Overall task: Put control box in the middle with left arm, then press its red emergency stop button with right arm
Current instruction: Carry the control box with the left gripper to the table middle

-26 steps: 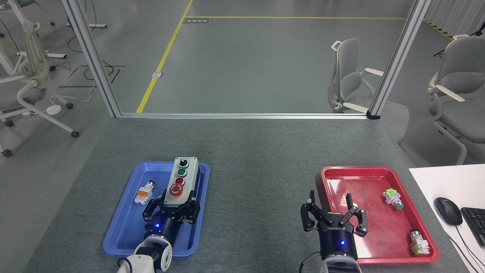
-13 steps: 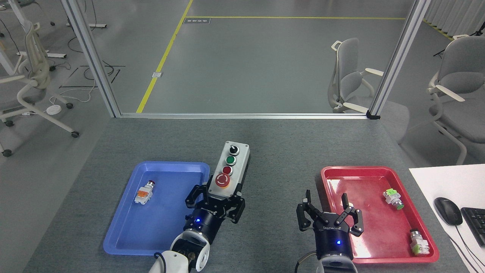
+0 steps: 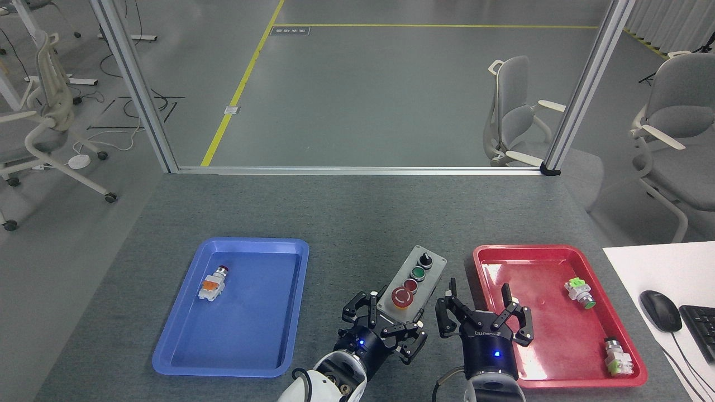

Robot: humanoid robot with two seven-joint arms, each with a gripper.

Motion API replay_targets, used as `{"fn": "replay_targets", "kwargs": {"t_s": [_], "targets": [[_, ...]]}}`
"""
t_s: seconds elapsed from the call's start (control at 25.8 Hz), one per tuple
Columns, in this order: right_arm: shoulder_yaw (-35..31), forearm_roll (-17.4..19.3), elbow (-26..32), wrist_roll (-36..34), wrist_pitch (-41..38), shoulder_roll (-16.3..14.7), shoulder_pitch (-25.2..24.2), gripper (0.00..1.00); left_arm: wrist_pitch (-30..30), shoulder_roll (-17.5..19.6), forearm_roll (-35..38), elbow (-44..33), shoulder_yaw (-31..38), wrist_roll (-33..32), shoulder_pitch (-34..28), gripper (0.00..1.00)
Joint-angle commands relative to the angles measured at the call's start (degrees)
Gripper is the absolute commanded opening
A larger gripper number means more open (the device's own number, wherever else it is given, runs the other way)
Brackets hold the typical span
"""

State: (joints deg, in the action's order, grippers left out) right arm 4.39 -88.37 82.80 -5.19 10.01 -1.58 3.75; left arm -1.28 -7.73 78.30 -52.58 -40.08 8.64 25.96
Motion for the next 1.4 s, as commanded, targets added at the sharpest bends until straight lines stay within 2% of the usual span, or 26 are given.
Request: {"fn": "replay_targets", "kwargs": {"t_s": [0.0,0.27,0.54,0.62,0.74,0.89,1.09,1.36], "targets": [[-0.09,-0.05,-0.01,-0.17,0.10,0.08,-0.14,0.98,-0.57,-0.27,-0.08,3.01,-2.64,0.06,1.02,0.00],[0.00,0.04,-0.01,-0.17,0.19,0.00,-0.58,0.98,-0.57,-0.27,-0.25,7.67,-3.25,0.06,1.90,0.00],[0.09,0.04,-0.01,-0.35,0.19,0.08,-0.76,0.97,-0.74,-0.18,-0.78,7.84,-3.17,0.15,1.99,0.01],[0.18,0.04,-0.01,-0.35,0.19,0.08,-0.76,0.97,-0.74,-0.18,-0.78,7.84,-3.17,0.15,1.99,0.14],[0.27,0.04,-0.10,-0.35,-0.17,0.08,-1.11,0.97,-0.92,-0.18,-0.78,7.84,-3.17,0.15,1.99,0.47],[1.50,0.04,-0.10,-0.35,0.10,0.17,-1.20,0.96,-2.50,-0.18,-0.87,7.67,-3.17,0.06,1.99,0.87],[1.50,0.04,-0.10,-0.08,0.36,0.26,-1.11,0.93,-2.50,-0.18,-0.96,7.31,-3.43,0.15,1.99,0.94],[1.67,0.04,-0.10,0.00,0.27,0.52,-1.11,0.91,-1.88,0.52,-0.96,3.18,-3.52,0.24,-0.29,0.98]]}}
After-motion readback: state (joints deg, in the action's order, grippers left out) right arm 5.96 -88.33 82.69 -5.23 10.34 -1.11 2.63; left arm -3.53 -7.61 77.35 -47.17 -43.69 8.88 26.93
